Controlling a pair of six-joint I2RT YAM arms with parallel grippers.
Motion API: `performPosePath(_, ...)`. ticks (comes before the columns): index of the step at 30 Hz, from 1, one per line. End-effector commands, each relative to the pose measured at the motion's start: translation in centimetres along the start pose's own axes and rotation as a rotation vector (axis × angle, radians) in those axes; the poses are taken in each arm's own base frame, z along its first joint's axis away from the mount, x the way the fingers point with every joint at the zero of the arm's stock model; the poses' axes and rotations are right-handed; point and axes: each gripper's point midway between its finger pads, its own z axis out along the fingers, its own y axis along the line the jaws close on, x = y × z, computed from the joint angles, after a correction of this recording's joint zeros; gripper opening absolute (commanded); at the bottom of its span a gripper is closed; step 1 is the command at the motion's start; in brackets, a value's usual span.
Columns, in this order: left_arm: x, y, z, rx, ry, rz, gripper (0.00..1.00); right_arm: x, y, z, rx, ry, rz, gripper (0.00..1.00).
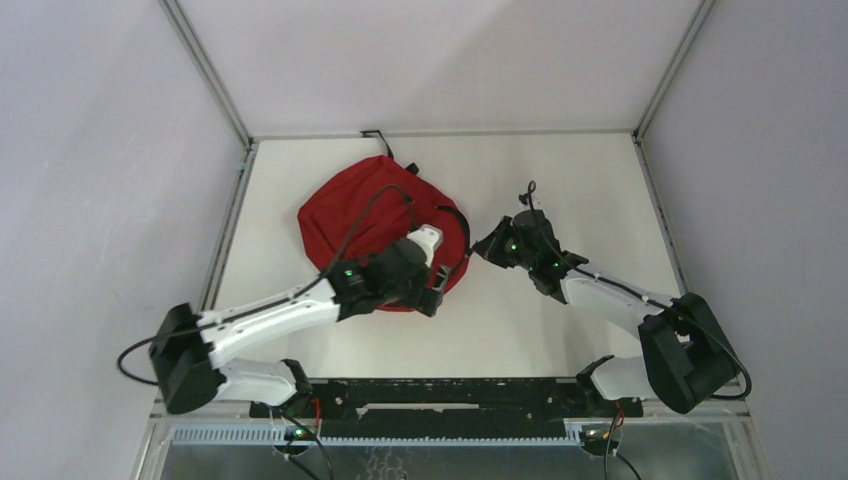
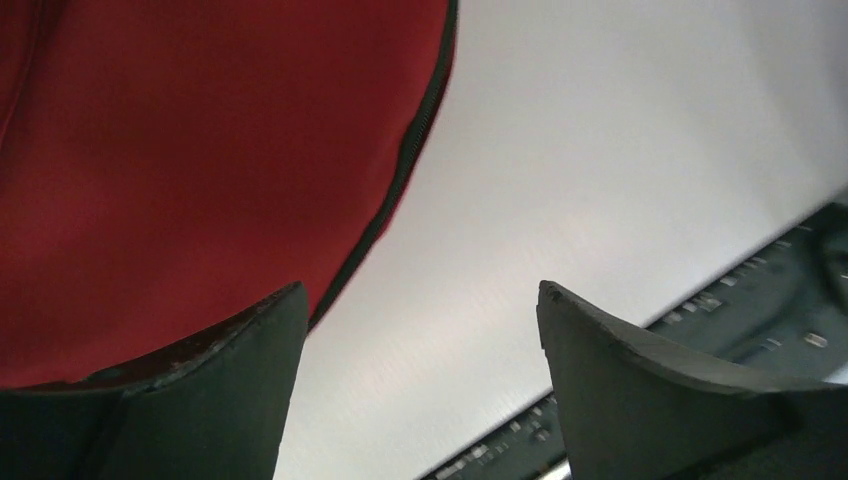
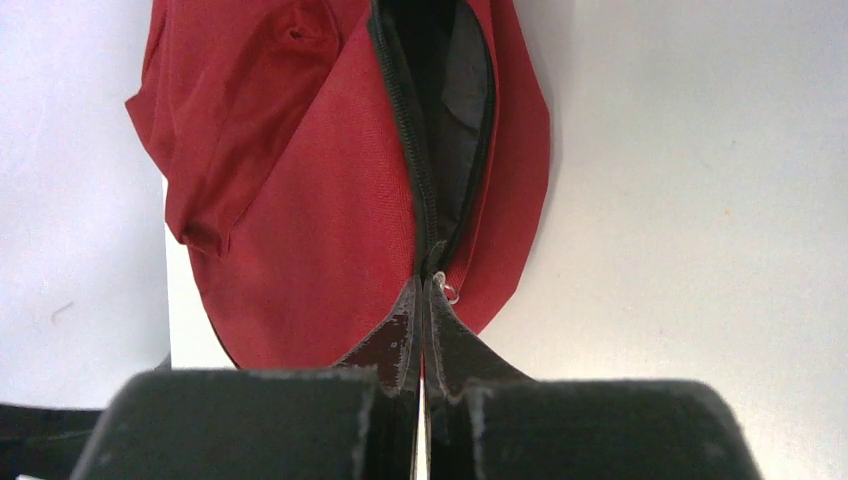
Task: Pack the student bag
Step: Zip the student bag at the center of the board.
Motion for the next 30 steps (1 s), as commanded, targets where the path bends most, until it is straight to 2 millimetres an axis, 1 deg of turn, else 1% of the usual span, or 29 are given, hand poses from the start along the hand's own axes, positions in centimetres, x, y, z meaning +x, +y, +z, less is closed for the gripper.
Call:
performPosePath(1, -5.1, -0.2, 1.3, -0.115, -0.138, 0.114, 0.89, -1.3, 1.7, -0.9, -0.047, -0.011, -0.007, 0.0)
performPosePath(4, -5.6, -0.1, 2.8, -0.141, -0.143, 0.144, 0.91, -1.2, 1.2, -1.0, -0.043, -0.011, 0.001, 0.0)
performPosePath(7, -5.9, -1.0, 4.1, -0.124, -0.116, 0.163, 0.9, -1.2, 1.1, -1.0, -0.038, -0.011, 0.008, 0.0)
performPosePath(10, -6.5, -1.2, 5.7, -0.158, -0.099, 0.152, 0.86, -1.3, 0.9, -1.1, -0.035, -0.019, 0.015, 0.0)
performPosePath(14, -6.7, -0.4, 8.0, -0.248, -0.055, 0.159, 0.84, -1.4, 0.7, -1.2, -0.038, -0.019, 0.034, 0.0)
performPosePath(16, -6.5, -0.3, 9.1, -0.252, -0.035, 0.15, 0.8, -1.4, 0.5, -1.2, -0.036, -0.018, 0.037, 0.0)
performPosePath(18, -6.5, -0.4, 9.7, -0.238, -0.025, 0.131, 0.75, -1.4, 0.4, -1.2, -0.034, -0.018, 0.038, 0.0)
performPosePath(21, -6.4, 0.4, 10.2, -0.248, -0.017, 0.091, 0.6, -1.4, 0.2, -1.3, -0.034, -0.02, 0.042, 0.0)
performPosePath(25, -6.2, 1.0, 10.5, -0.239, -0.014, 0.071, 0.35, -1.4, -0.1, -1.4, -0.03, -0.024, 0.048, 0.0)
performPosePath(27, -6.0, 1.3, 10.5, -0.247, -0.01, 0.069, 0.2, -1.6, -0.2, -1.3, -0.028, -0.027, 0.054, 0.0)
performPosePath(29, -5.8, 1.5, 10.4, -0.246, 0.002, 0.058, 0.01, -1.8, -0.3, -1.1, -0.026, -0.032, 0.06, 0.0)
performPosePath(30, -5.7, 1.4, 10.2, -0.237, 0.005, 0.049, 0.0, -1.9, -0.4, -1.0, -0.026, -0.035, 0.064, 0.0)
